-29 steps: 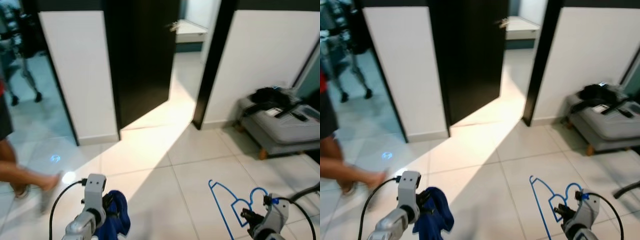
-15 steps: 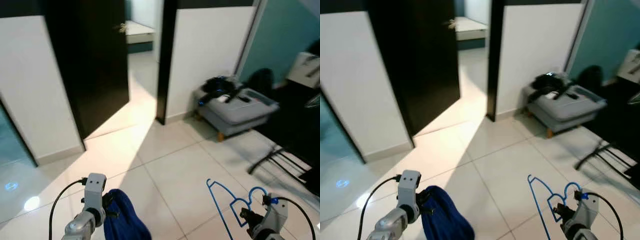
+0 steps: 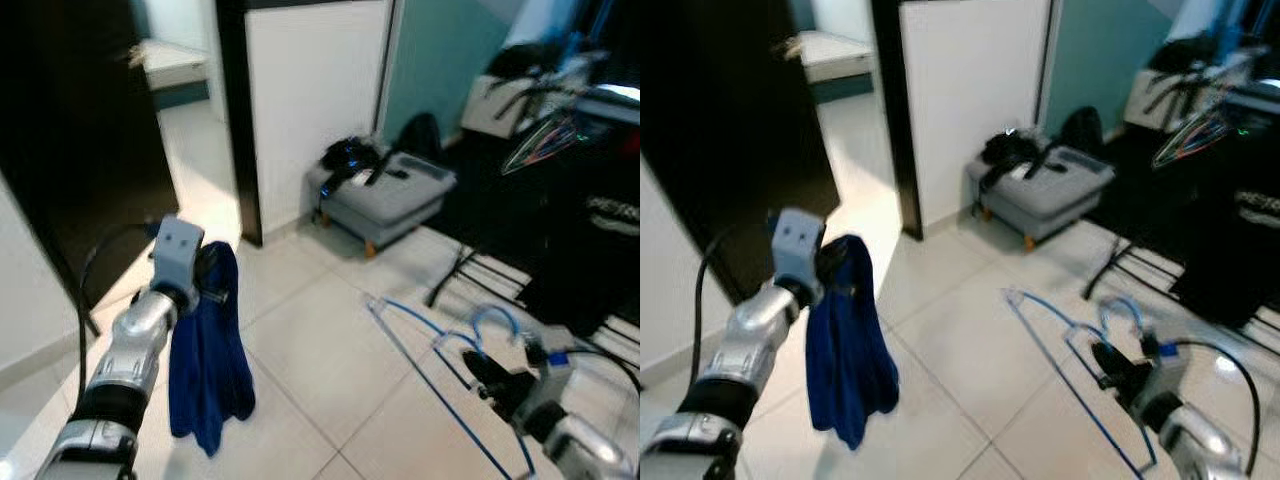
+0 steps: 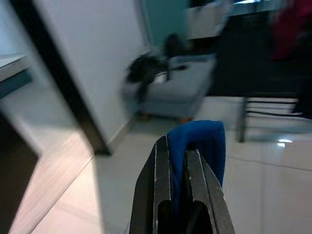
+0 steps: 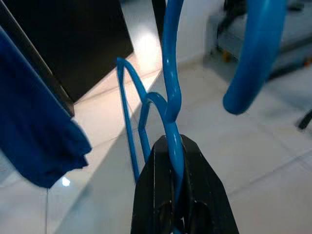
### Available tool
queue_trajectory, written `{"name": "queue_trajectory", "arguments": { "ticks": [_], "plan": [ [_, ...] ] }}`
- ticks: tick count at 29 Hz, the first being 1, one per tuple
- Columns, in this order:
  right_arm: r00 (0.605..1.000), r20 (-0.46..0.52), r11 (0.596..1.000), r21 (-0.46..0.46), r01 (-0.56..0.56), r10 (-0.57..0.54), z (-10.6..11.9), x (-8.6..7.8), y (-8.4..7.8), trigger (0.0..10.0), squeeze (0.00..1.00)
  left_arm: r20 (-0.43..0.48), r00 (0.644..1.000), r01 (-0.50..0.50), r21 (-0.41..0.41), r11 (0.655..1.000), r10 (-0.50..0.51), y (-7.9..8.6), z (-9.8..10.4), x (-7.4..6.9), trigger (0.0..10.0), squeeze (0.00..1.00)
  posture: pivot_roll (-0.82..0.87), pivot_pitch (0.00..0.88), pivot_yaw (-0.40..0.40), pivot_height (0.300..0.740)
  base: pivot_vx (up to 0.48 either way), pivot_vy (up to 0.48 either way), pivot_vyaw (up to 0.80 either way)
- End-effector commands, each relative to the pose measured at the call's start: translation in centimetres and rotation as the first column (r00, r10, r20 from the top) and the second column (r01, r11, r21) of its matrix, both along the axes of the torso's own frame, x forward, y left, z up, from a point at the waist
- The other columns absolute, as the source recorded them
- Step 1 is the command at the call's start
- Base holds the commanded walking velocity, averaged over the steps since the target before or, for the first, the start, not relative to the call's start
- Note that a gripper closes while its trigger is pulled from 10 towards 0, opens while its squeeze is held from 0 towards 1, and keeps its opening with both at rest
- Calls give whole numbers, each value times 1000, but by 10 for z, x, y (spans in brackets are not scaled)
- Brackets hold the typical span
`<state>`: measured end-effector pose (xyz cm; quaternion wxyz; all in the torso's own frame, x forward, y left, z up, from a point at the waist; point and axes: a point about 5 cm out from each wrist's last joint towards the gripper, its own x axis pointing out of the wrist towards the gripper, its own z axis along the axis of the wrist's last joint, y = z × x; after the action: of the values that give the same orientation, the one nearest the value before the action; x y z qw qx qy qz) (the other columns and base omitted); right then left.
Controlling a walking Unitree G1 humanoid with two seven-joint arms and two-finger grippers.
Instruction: Hang hanger
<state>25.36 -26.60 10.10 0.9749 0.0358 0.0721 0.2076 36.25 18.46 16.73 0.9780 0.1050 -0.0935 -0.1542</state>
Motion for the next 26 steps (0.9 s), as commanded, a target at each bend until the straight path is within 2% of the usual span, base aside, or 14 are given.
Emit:
{"name": "queue_trajectory", "arguments": {
  "ticks": [1, 2, 4, 6, 8, 10, 14, 16, 19, 23, 25, 26],
  "plan": [
    [989, 63, 991, -11, -136, 137, 26, 1, 15, 10000, 0, 78, 996, 45, 14, 999, -46, -10, 27, 6, 10000, 0, -96, 0, 20, 740, 0, 0, -800],
    [989, 63, 991, -11, -136, 137, 26, 1, 15, 10000, 0, 78, 996, 45, 14, 999, -46, -10, 27, 6, 10000, 0, -96, 0, 20, 740, 0, 0, -800],
    [952, 99, 957, -73, -282, 288, 46, -3, 33, 10000, 0, 142, 987, 69, 27, 997, -73, -20, 51, 10, 10000, 0, -93, 0, 20, 740, 0, 0, -800],
    [952, 99, 957, -73, -282, 288, 46, -3, 33, 10000, 0, 142, 987, 69, 27, 997, -73, -20, 51, 10, 10000, 0, -93, 0, 20, 740, 0, 0, -800],
    [927, 132, 935, -101, -341, 352, 64, -7, 42, 10000, 0, 174, 980, 86, 40, 996, -91, -27, 63, 10, 10000, 0, -95, 0, 25, 740, 0, 0, -800],
    [913, 161, 926, -128, -356, 374, 79, -9, 45, 10000, 0, 183, 977, 104, 47, 994, -110, -31, 67, 8, 10000, 0, -97, 0, 28, 740, 0, 0, -288],
    [908, 185, 923, -163, -348, 376, 88, -9, 46, 10000, 0, 176, 977, 109, 74, 991, -121, -32, 63, 7, 10000, 0, -103, 0, 31, 740, 0, 0, 0],
    [916, 218, 933, -211, -292, 336, 98, -2, 46, 10000, 0, 166, 976, 127, 81, 989, -139, -35, 59, 6, 10000, 0, -105, 0, 31, 740, 0, 0, 0],
    [920, 232, 938, -224, -265, 316, 104, 0, 47, 10000, 0, 162, 975, 137, 88, 987, -150, -37, 58, 5, 10000, 0, -105, 0, 31, 740, 0, 0, 0],
    [920, 276, 946, -244, -214, 279, 119, 6, 44, 10000, 0, 173, 964, 183, 114, 976, -201, -48, 59, -1, 10000, 0, -99, 0, 26, 740, 0, 0, 0],
    [920, 276, 946, -244, -214, 279, 119, 6, 44, 10000, 0, 173, 964, 183, 114, 976, -201, -48, 59, -1, 10000, 0, -99, 0, 26, 740, 0, 0, 0],
    [919, 293, 948, -253, -193, 265, 125, 8, 41, 10000, 0, 177, 953, 226, 132, 965, -247, -56, 58, -6, 10000, 0, -100, 0, 23, 740, 0, 0, 0]
  ]
}}
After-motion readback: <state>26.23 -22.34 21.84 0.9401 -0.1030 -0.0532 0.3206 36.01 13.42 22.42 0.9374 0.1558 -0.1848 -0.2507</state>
